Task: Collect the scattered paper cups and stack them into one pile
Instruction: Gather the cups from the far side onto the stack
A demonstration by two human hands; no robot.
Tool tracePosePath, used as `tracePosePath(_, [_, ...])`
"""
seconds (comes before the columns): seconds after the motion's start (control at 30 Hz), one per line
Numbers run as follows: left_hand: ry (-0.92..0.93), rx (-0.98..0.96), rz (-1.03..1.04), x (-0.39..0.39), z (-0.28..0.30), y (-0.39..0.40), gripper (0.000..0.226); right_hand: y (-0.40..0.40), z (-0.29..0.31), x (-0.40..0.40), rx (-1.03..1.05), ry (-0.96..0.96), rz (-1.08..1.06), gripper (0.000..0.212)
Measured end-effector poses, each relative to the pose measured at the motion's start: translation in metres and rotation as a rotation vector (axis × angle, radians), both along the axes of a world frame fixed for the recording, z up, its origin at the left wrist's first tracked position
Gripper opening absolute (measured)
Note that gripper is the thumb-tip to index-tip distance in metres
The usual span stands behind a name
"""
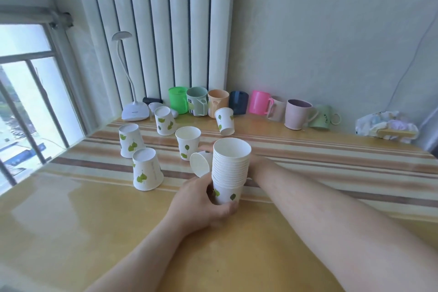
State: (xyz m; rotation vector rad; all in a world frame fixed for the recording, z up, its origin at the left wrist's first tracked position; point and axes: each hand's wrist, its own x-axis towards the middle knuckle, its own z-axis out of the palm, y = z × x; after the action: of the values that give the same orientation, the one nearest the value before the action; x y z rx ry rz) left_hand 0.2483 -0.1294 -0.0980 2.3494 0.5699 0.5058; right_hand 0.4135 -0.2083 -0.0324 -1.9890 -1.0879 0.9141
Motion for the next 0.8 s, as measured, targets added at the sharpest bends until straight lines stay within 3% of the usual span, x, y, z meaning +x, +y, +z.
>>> tracePosePath(0.13, [0.009,0.013,0.009,-0.001,0.002,-0.003,0.046,-0.006,-0.012,0.004,0.160,-0.243,-0.163,0.008])
tracePosePath(0.23, [0.026,0.016,0.019,-0.003,0.005,-0.006,0.046,-0.027,-0.032,0.025,0.159,-0.458,-0.356,0.055])
tracePosePath(0.33, [0.048,0.011,0.027,-0.003,0.006,-0.007,0.047,-0.065,-0.039,0.038,0.349,-0.081,-0.663,0.047])
tracePosePath(0.4, [0.058,0.021,0.033,-0.004,0.008,-0.009,0.049,-0.080,-0.038,0.043,0.460,0.119,-0.727,0.049])
tracePosePath(0.5, [0.073,0.028,0.042,-0.004,0.011,-0.011,0.048,-0.083,-0.013,0.038,0.646,0.233,-0.690,0.041])
tracePosePath(0.57, [0.080,0.030,0.048,-0.005,0.011,-0.013,0.048,-0.081,0.019,0.023,0.750,0.315,-0.559,0.027])
tracePosePath(0.63, [0.077,0.025,0.050,-0.006,0.011,-0.014,0.047,-0.077,0.051,0.004,0.777,0.357,-0.414,0.029])
tracePosePath(0.7, [0.076,0.020,0.051,-0.006,0.011,-0.014,0.045,-0.068,0.065,-0.011,0.765,0.284,-0.280,0.044])
tracePosePath(0.8, [0.070,0.018,0.054,-0.007,0.010,-0.014,0.046,-0.053,0.060,-0.025,0.643,0.124,-0.212,0.083])
